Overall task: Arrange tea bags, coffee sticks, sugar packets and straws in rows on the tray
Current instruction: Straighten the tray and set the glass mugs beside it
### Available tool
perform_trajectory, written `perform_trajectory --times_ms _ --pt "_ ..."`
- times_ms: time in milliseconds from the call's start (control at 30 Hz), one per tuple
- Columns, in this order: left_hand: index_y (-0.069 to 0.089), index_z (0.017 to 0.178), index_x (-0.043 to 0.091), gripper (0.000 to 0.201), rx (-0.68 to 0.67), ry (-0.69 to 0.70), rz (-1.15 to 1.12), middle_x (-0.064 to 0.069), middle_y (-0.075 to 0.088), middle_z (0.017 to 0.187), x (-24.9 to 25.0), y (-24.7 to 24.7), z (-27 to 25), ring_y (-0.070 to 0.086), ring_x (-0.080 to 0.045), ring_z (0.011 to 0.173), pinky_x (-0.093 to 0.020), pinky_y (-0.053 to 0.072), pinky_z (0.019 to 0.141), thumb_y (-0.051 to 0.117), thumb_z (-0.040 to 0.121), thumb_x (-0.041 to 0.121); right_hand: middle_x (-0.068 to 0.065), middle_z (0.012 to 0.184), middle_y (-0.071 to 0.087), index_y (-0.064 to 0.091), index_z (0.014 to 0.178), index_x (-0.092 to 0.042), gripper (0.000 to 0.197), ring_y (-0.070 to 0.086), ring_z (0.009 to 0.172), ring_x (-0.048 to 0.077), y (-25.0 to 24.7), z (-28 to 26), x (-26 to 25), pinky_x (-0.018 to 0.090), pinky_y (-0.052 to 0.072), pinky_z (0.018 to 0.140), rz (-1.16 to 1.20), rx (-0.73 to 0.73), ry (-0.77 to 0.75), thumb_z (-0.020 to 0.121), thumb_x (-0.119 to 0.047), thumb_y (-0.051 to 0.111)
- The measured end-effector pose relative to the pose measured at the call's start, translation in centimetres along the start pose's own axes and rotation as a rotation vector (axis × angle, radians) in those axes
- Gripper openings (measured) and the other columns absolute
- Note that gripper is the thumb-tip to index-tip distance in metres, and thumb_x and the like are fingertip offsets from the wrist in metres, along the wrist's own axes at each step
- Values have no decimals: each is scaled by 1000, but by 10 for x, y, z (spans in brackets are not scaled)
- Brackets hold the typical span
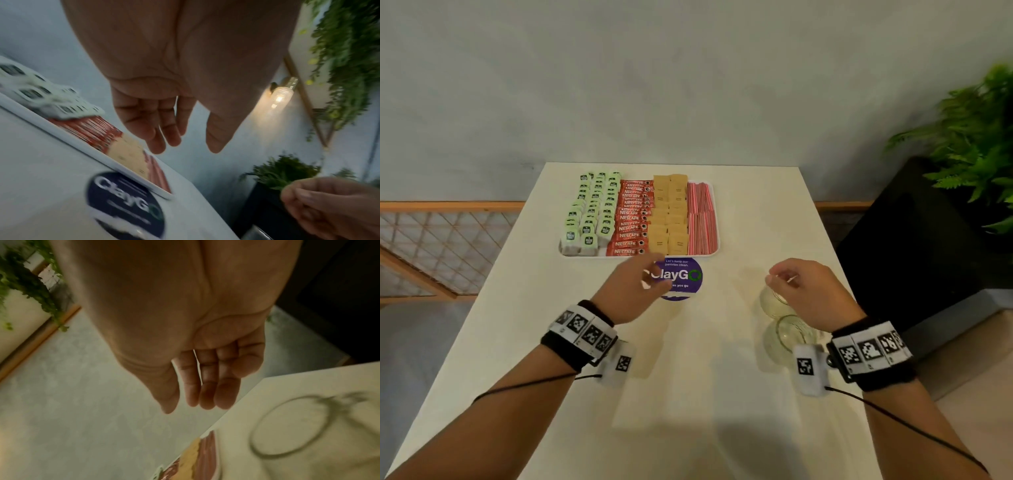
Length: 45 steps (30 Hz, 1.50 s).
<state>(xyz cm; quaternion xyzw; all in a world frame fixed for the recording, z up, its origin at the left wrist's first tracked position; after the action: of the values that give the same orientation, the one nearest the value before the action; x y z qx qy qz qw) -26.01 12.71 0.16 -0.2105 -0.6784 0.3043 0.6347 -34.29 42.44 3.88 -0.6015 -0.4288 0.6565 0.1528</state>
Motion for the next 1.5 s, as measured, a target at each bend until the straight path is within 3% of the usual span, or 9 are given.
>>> perform_trajectory --times_ms 133,333,433,633,833,967,1133,1233,1500 --pt "59 128 23 45 -139 144 -20 10 61 103 53 63 -11 60 -8 90 -15 46 75 74 88 36 -11 79 67 66 80 -28 19 63 76 6 -15 -18 50 30 52 66 -84 38 79 90 -43 71" --pt "54 135 28 56 -317 226 38 7 56 114 98 137 -22 55 -7 99 -19 44 82 74 85 44 -10 79 61 58 78 -27 23 57 74 8 4 -40 90 25 41 63 -206 -101 130 87 -39 74" --pt "49 141 24 67 -366 253 58 3 53 122 114 160 -26 52 -8 106 -19 42 85 77 82 43 -6 77 64 58 80 -25 15 61 75 16 11 -42 94 31 50 67 -215 -120 150 86 -25 71" --pt "35 147 20 93 -381 179 33 1 43 142 120 187 -37 49 -14 123 -28 42 103 85 72 42 -8 73 65 60 75 -25 15 61 69 13 26 -43 75 34 55 69 -148 -129 51 82 -16 69" --pt "44 135 21 81 -309 173 52 4 51 130 107 179 -39 53 -13 110 -26 45 94 86 69 43 -7 72 68 61 77 -28 17 64 70 10 23 -36 56 31 54 69 0 -69 -67 87 -28 74" --pt "44 131 26 79 -298 140 104 8 51 127 91 164 -36 55 -11 106 -30 49 94 85 67 49 -11 99 63 64 95 -29 14 61 95 11 -4 -18 57 33 51 86 -21 130 -115 87 -33 75" --pt "44 134 22 79 -211 79 116 7 51 127 79 129 -19 53 -10 110 -26 45 95 85 70 46 -1 151 41 39 149 -24 77 37 139 21 6 -2 80 36 34 114 -166 -150 -7 85 -47 76" --pt "43 137 22 82 -188 49 115 9 50 129 70 112 -2 51 -9 113 -21 41 95 85 71 46 1 152 41 27 154 -27 95 42 137 23 17 1 91 41 38 113 -210 -246 32 78 -49 80" --pt "42 140 23 86 -194 6 154 6 51 133 55 95 45 56 -12 110 -26 47 94 86 70 46 -3 140 51 41 145 -23 80 53 123 17 22 32 83 28 42 100 -171 -229 -17 79 -40 83"
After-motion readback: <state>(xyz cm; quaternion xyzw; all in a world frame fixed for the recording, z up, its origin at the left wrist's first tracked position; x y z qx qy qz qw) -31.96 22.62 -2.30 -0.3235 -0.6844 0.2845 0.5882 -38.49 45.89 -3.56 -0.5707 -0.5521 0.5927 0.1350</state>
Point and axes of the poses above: each hand's wrist, its own z-axis towards the middle knuckle, its own y-axis out of the palm, x = y × z, the point moved 8 cm from there along z, towards the middle knuckle
